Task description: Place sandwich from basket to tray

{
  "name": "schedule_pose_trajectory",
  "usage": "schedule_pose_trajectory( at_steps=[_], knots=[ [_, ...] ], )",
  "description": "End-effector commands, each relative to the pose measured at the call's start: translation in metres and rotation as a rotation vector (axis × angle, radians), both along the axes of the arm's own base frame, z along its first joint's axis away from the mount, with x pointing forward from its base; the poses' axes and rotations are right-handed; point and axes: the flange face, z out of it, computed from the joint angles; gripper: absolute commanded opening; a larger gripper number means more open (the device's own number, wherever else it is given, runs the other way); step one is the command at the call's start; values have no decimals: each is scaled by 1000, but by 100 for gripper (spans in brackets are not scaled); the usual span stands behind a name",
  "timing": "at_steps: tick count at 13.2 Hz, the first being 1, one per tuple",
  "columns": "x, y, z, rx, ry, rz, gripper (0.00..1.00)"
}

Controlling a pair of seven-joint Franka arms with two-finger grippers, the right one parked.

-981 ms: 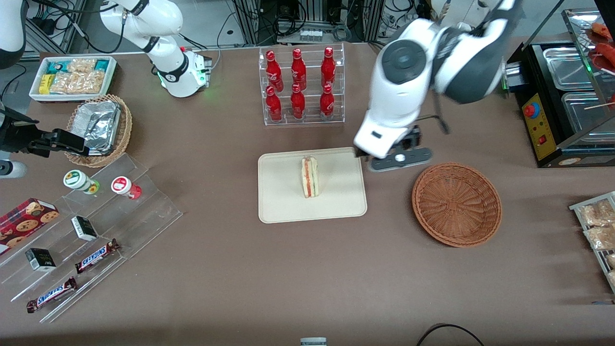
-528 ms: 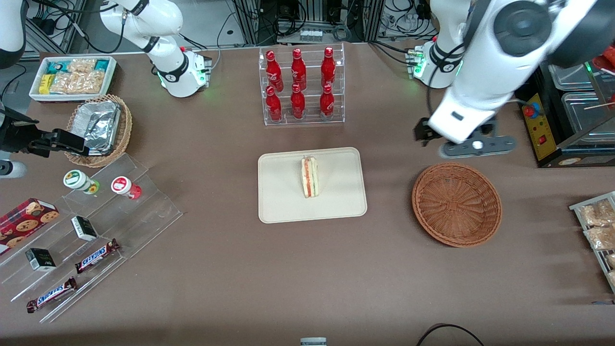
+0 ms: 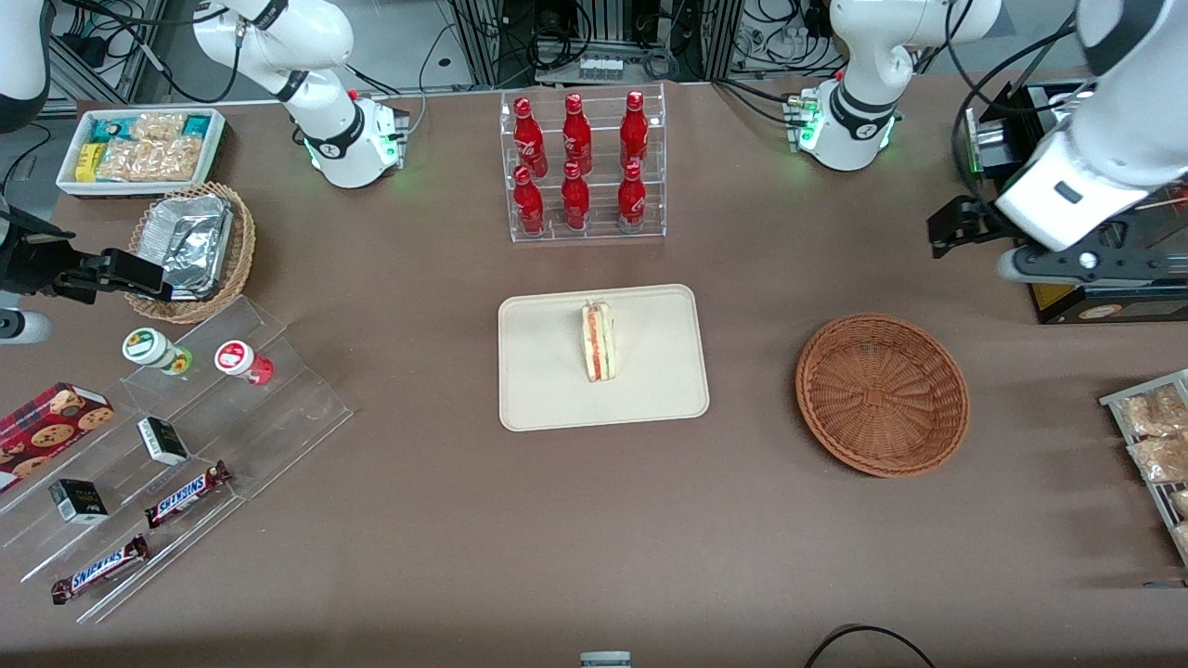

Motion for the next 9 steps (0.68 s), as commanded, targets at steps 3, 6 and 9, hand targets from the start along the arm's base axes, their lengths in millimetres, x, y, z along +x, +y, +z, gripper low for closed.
schedule_pose_trajectory(
  at_steps=[3,6,9],
  knots=[
    [-4,21,2,-21,-6,-36,100],
    [0,17,15,-19,-35,-38,100],
    [3,16,18,-14,-42,-36,100]
  ],
)
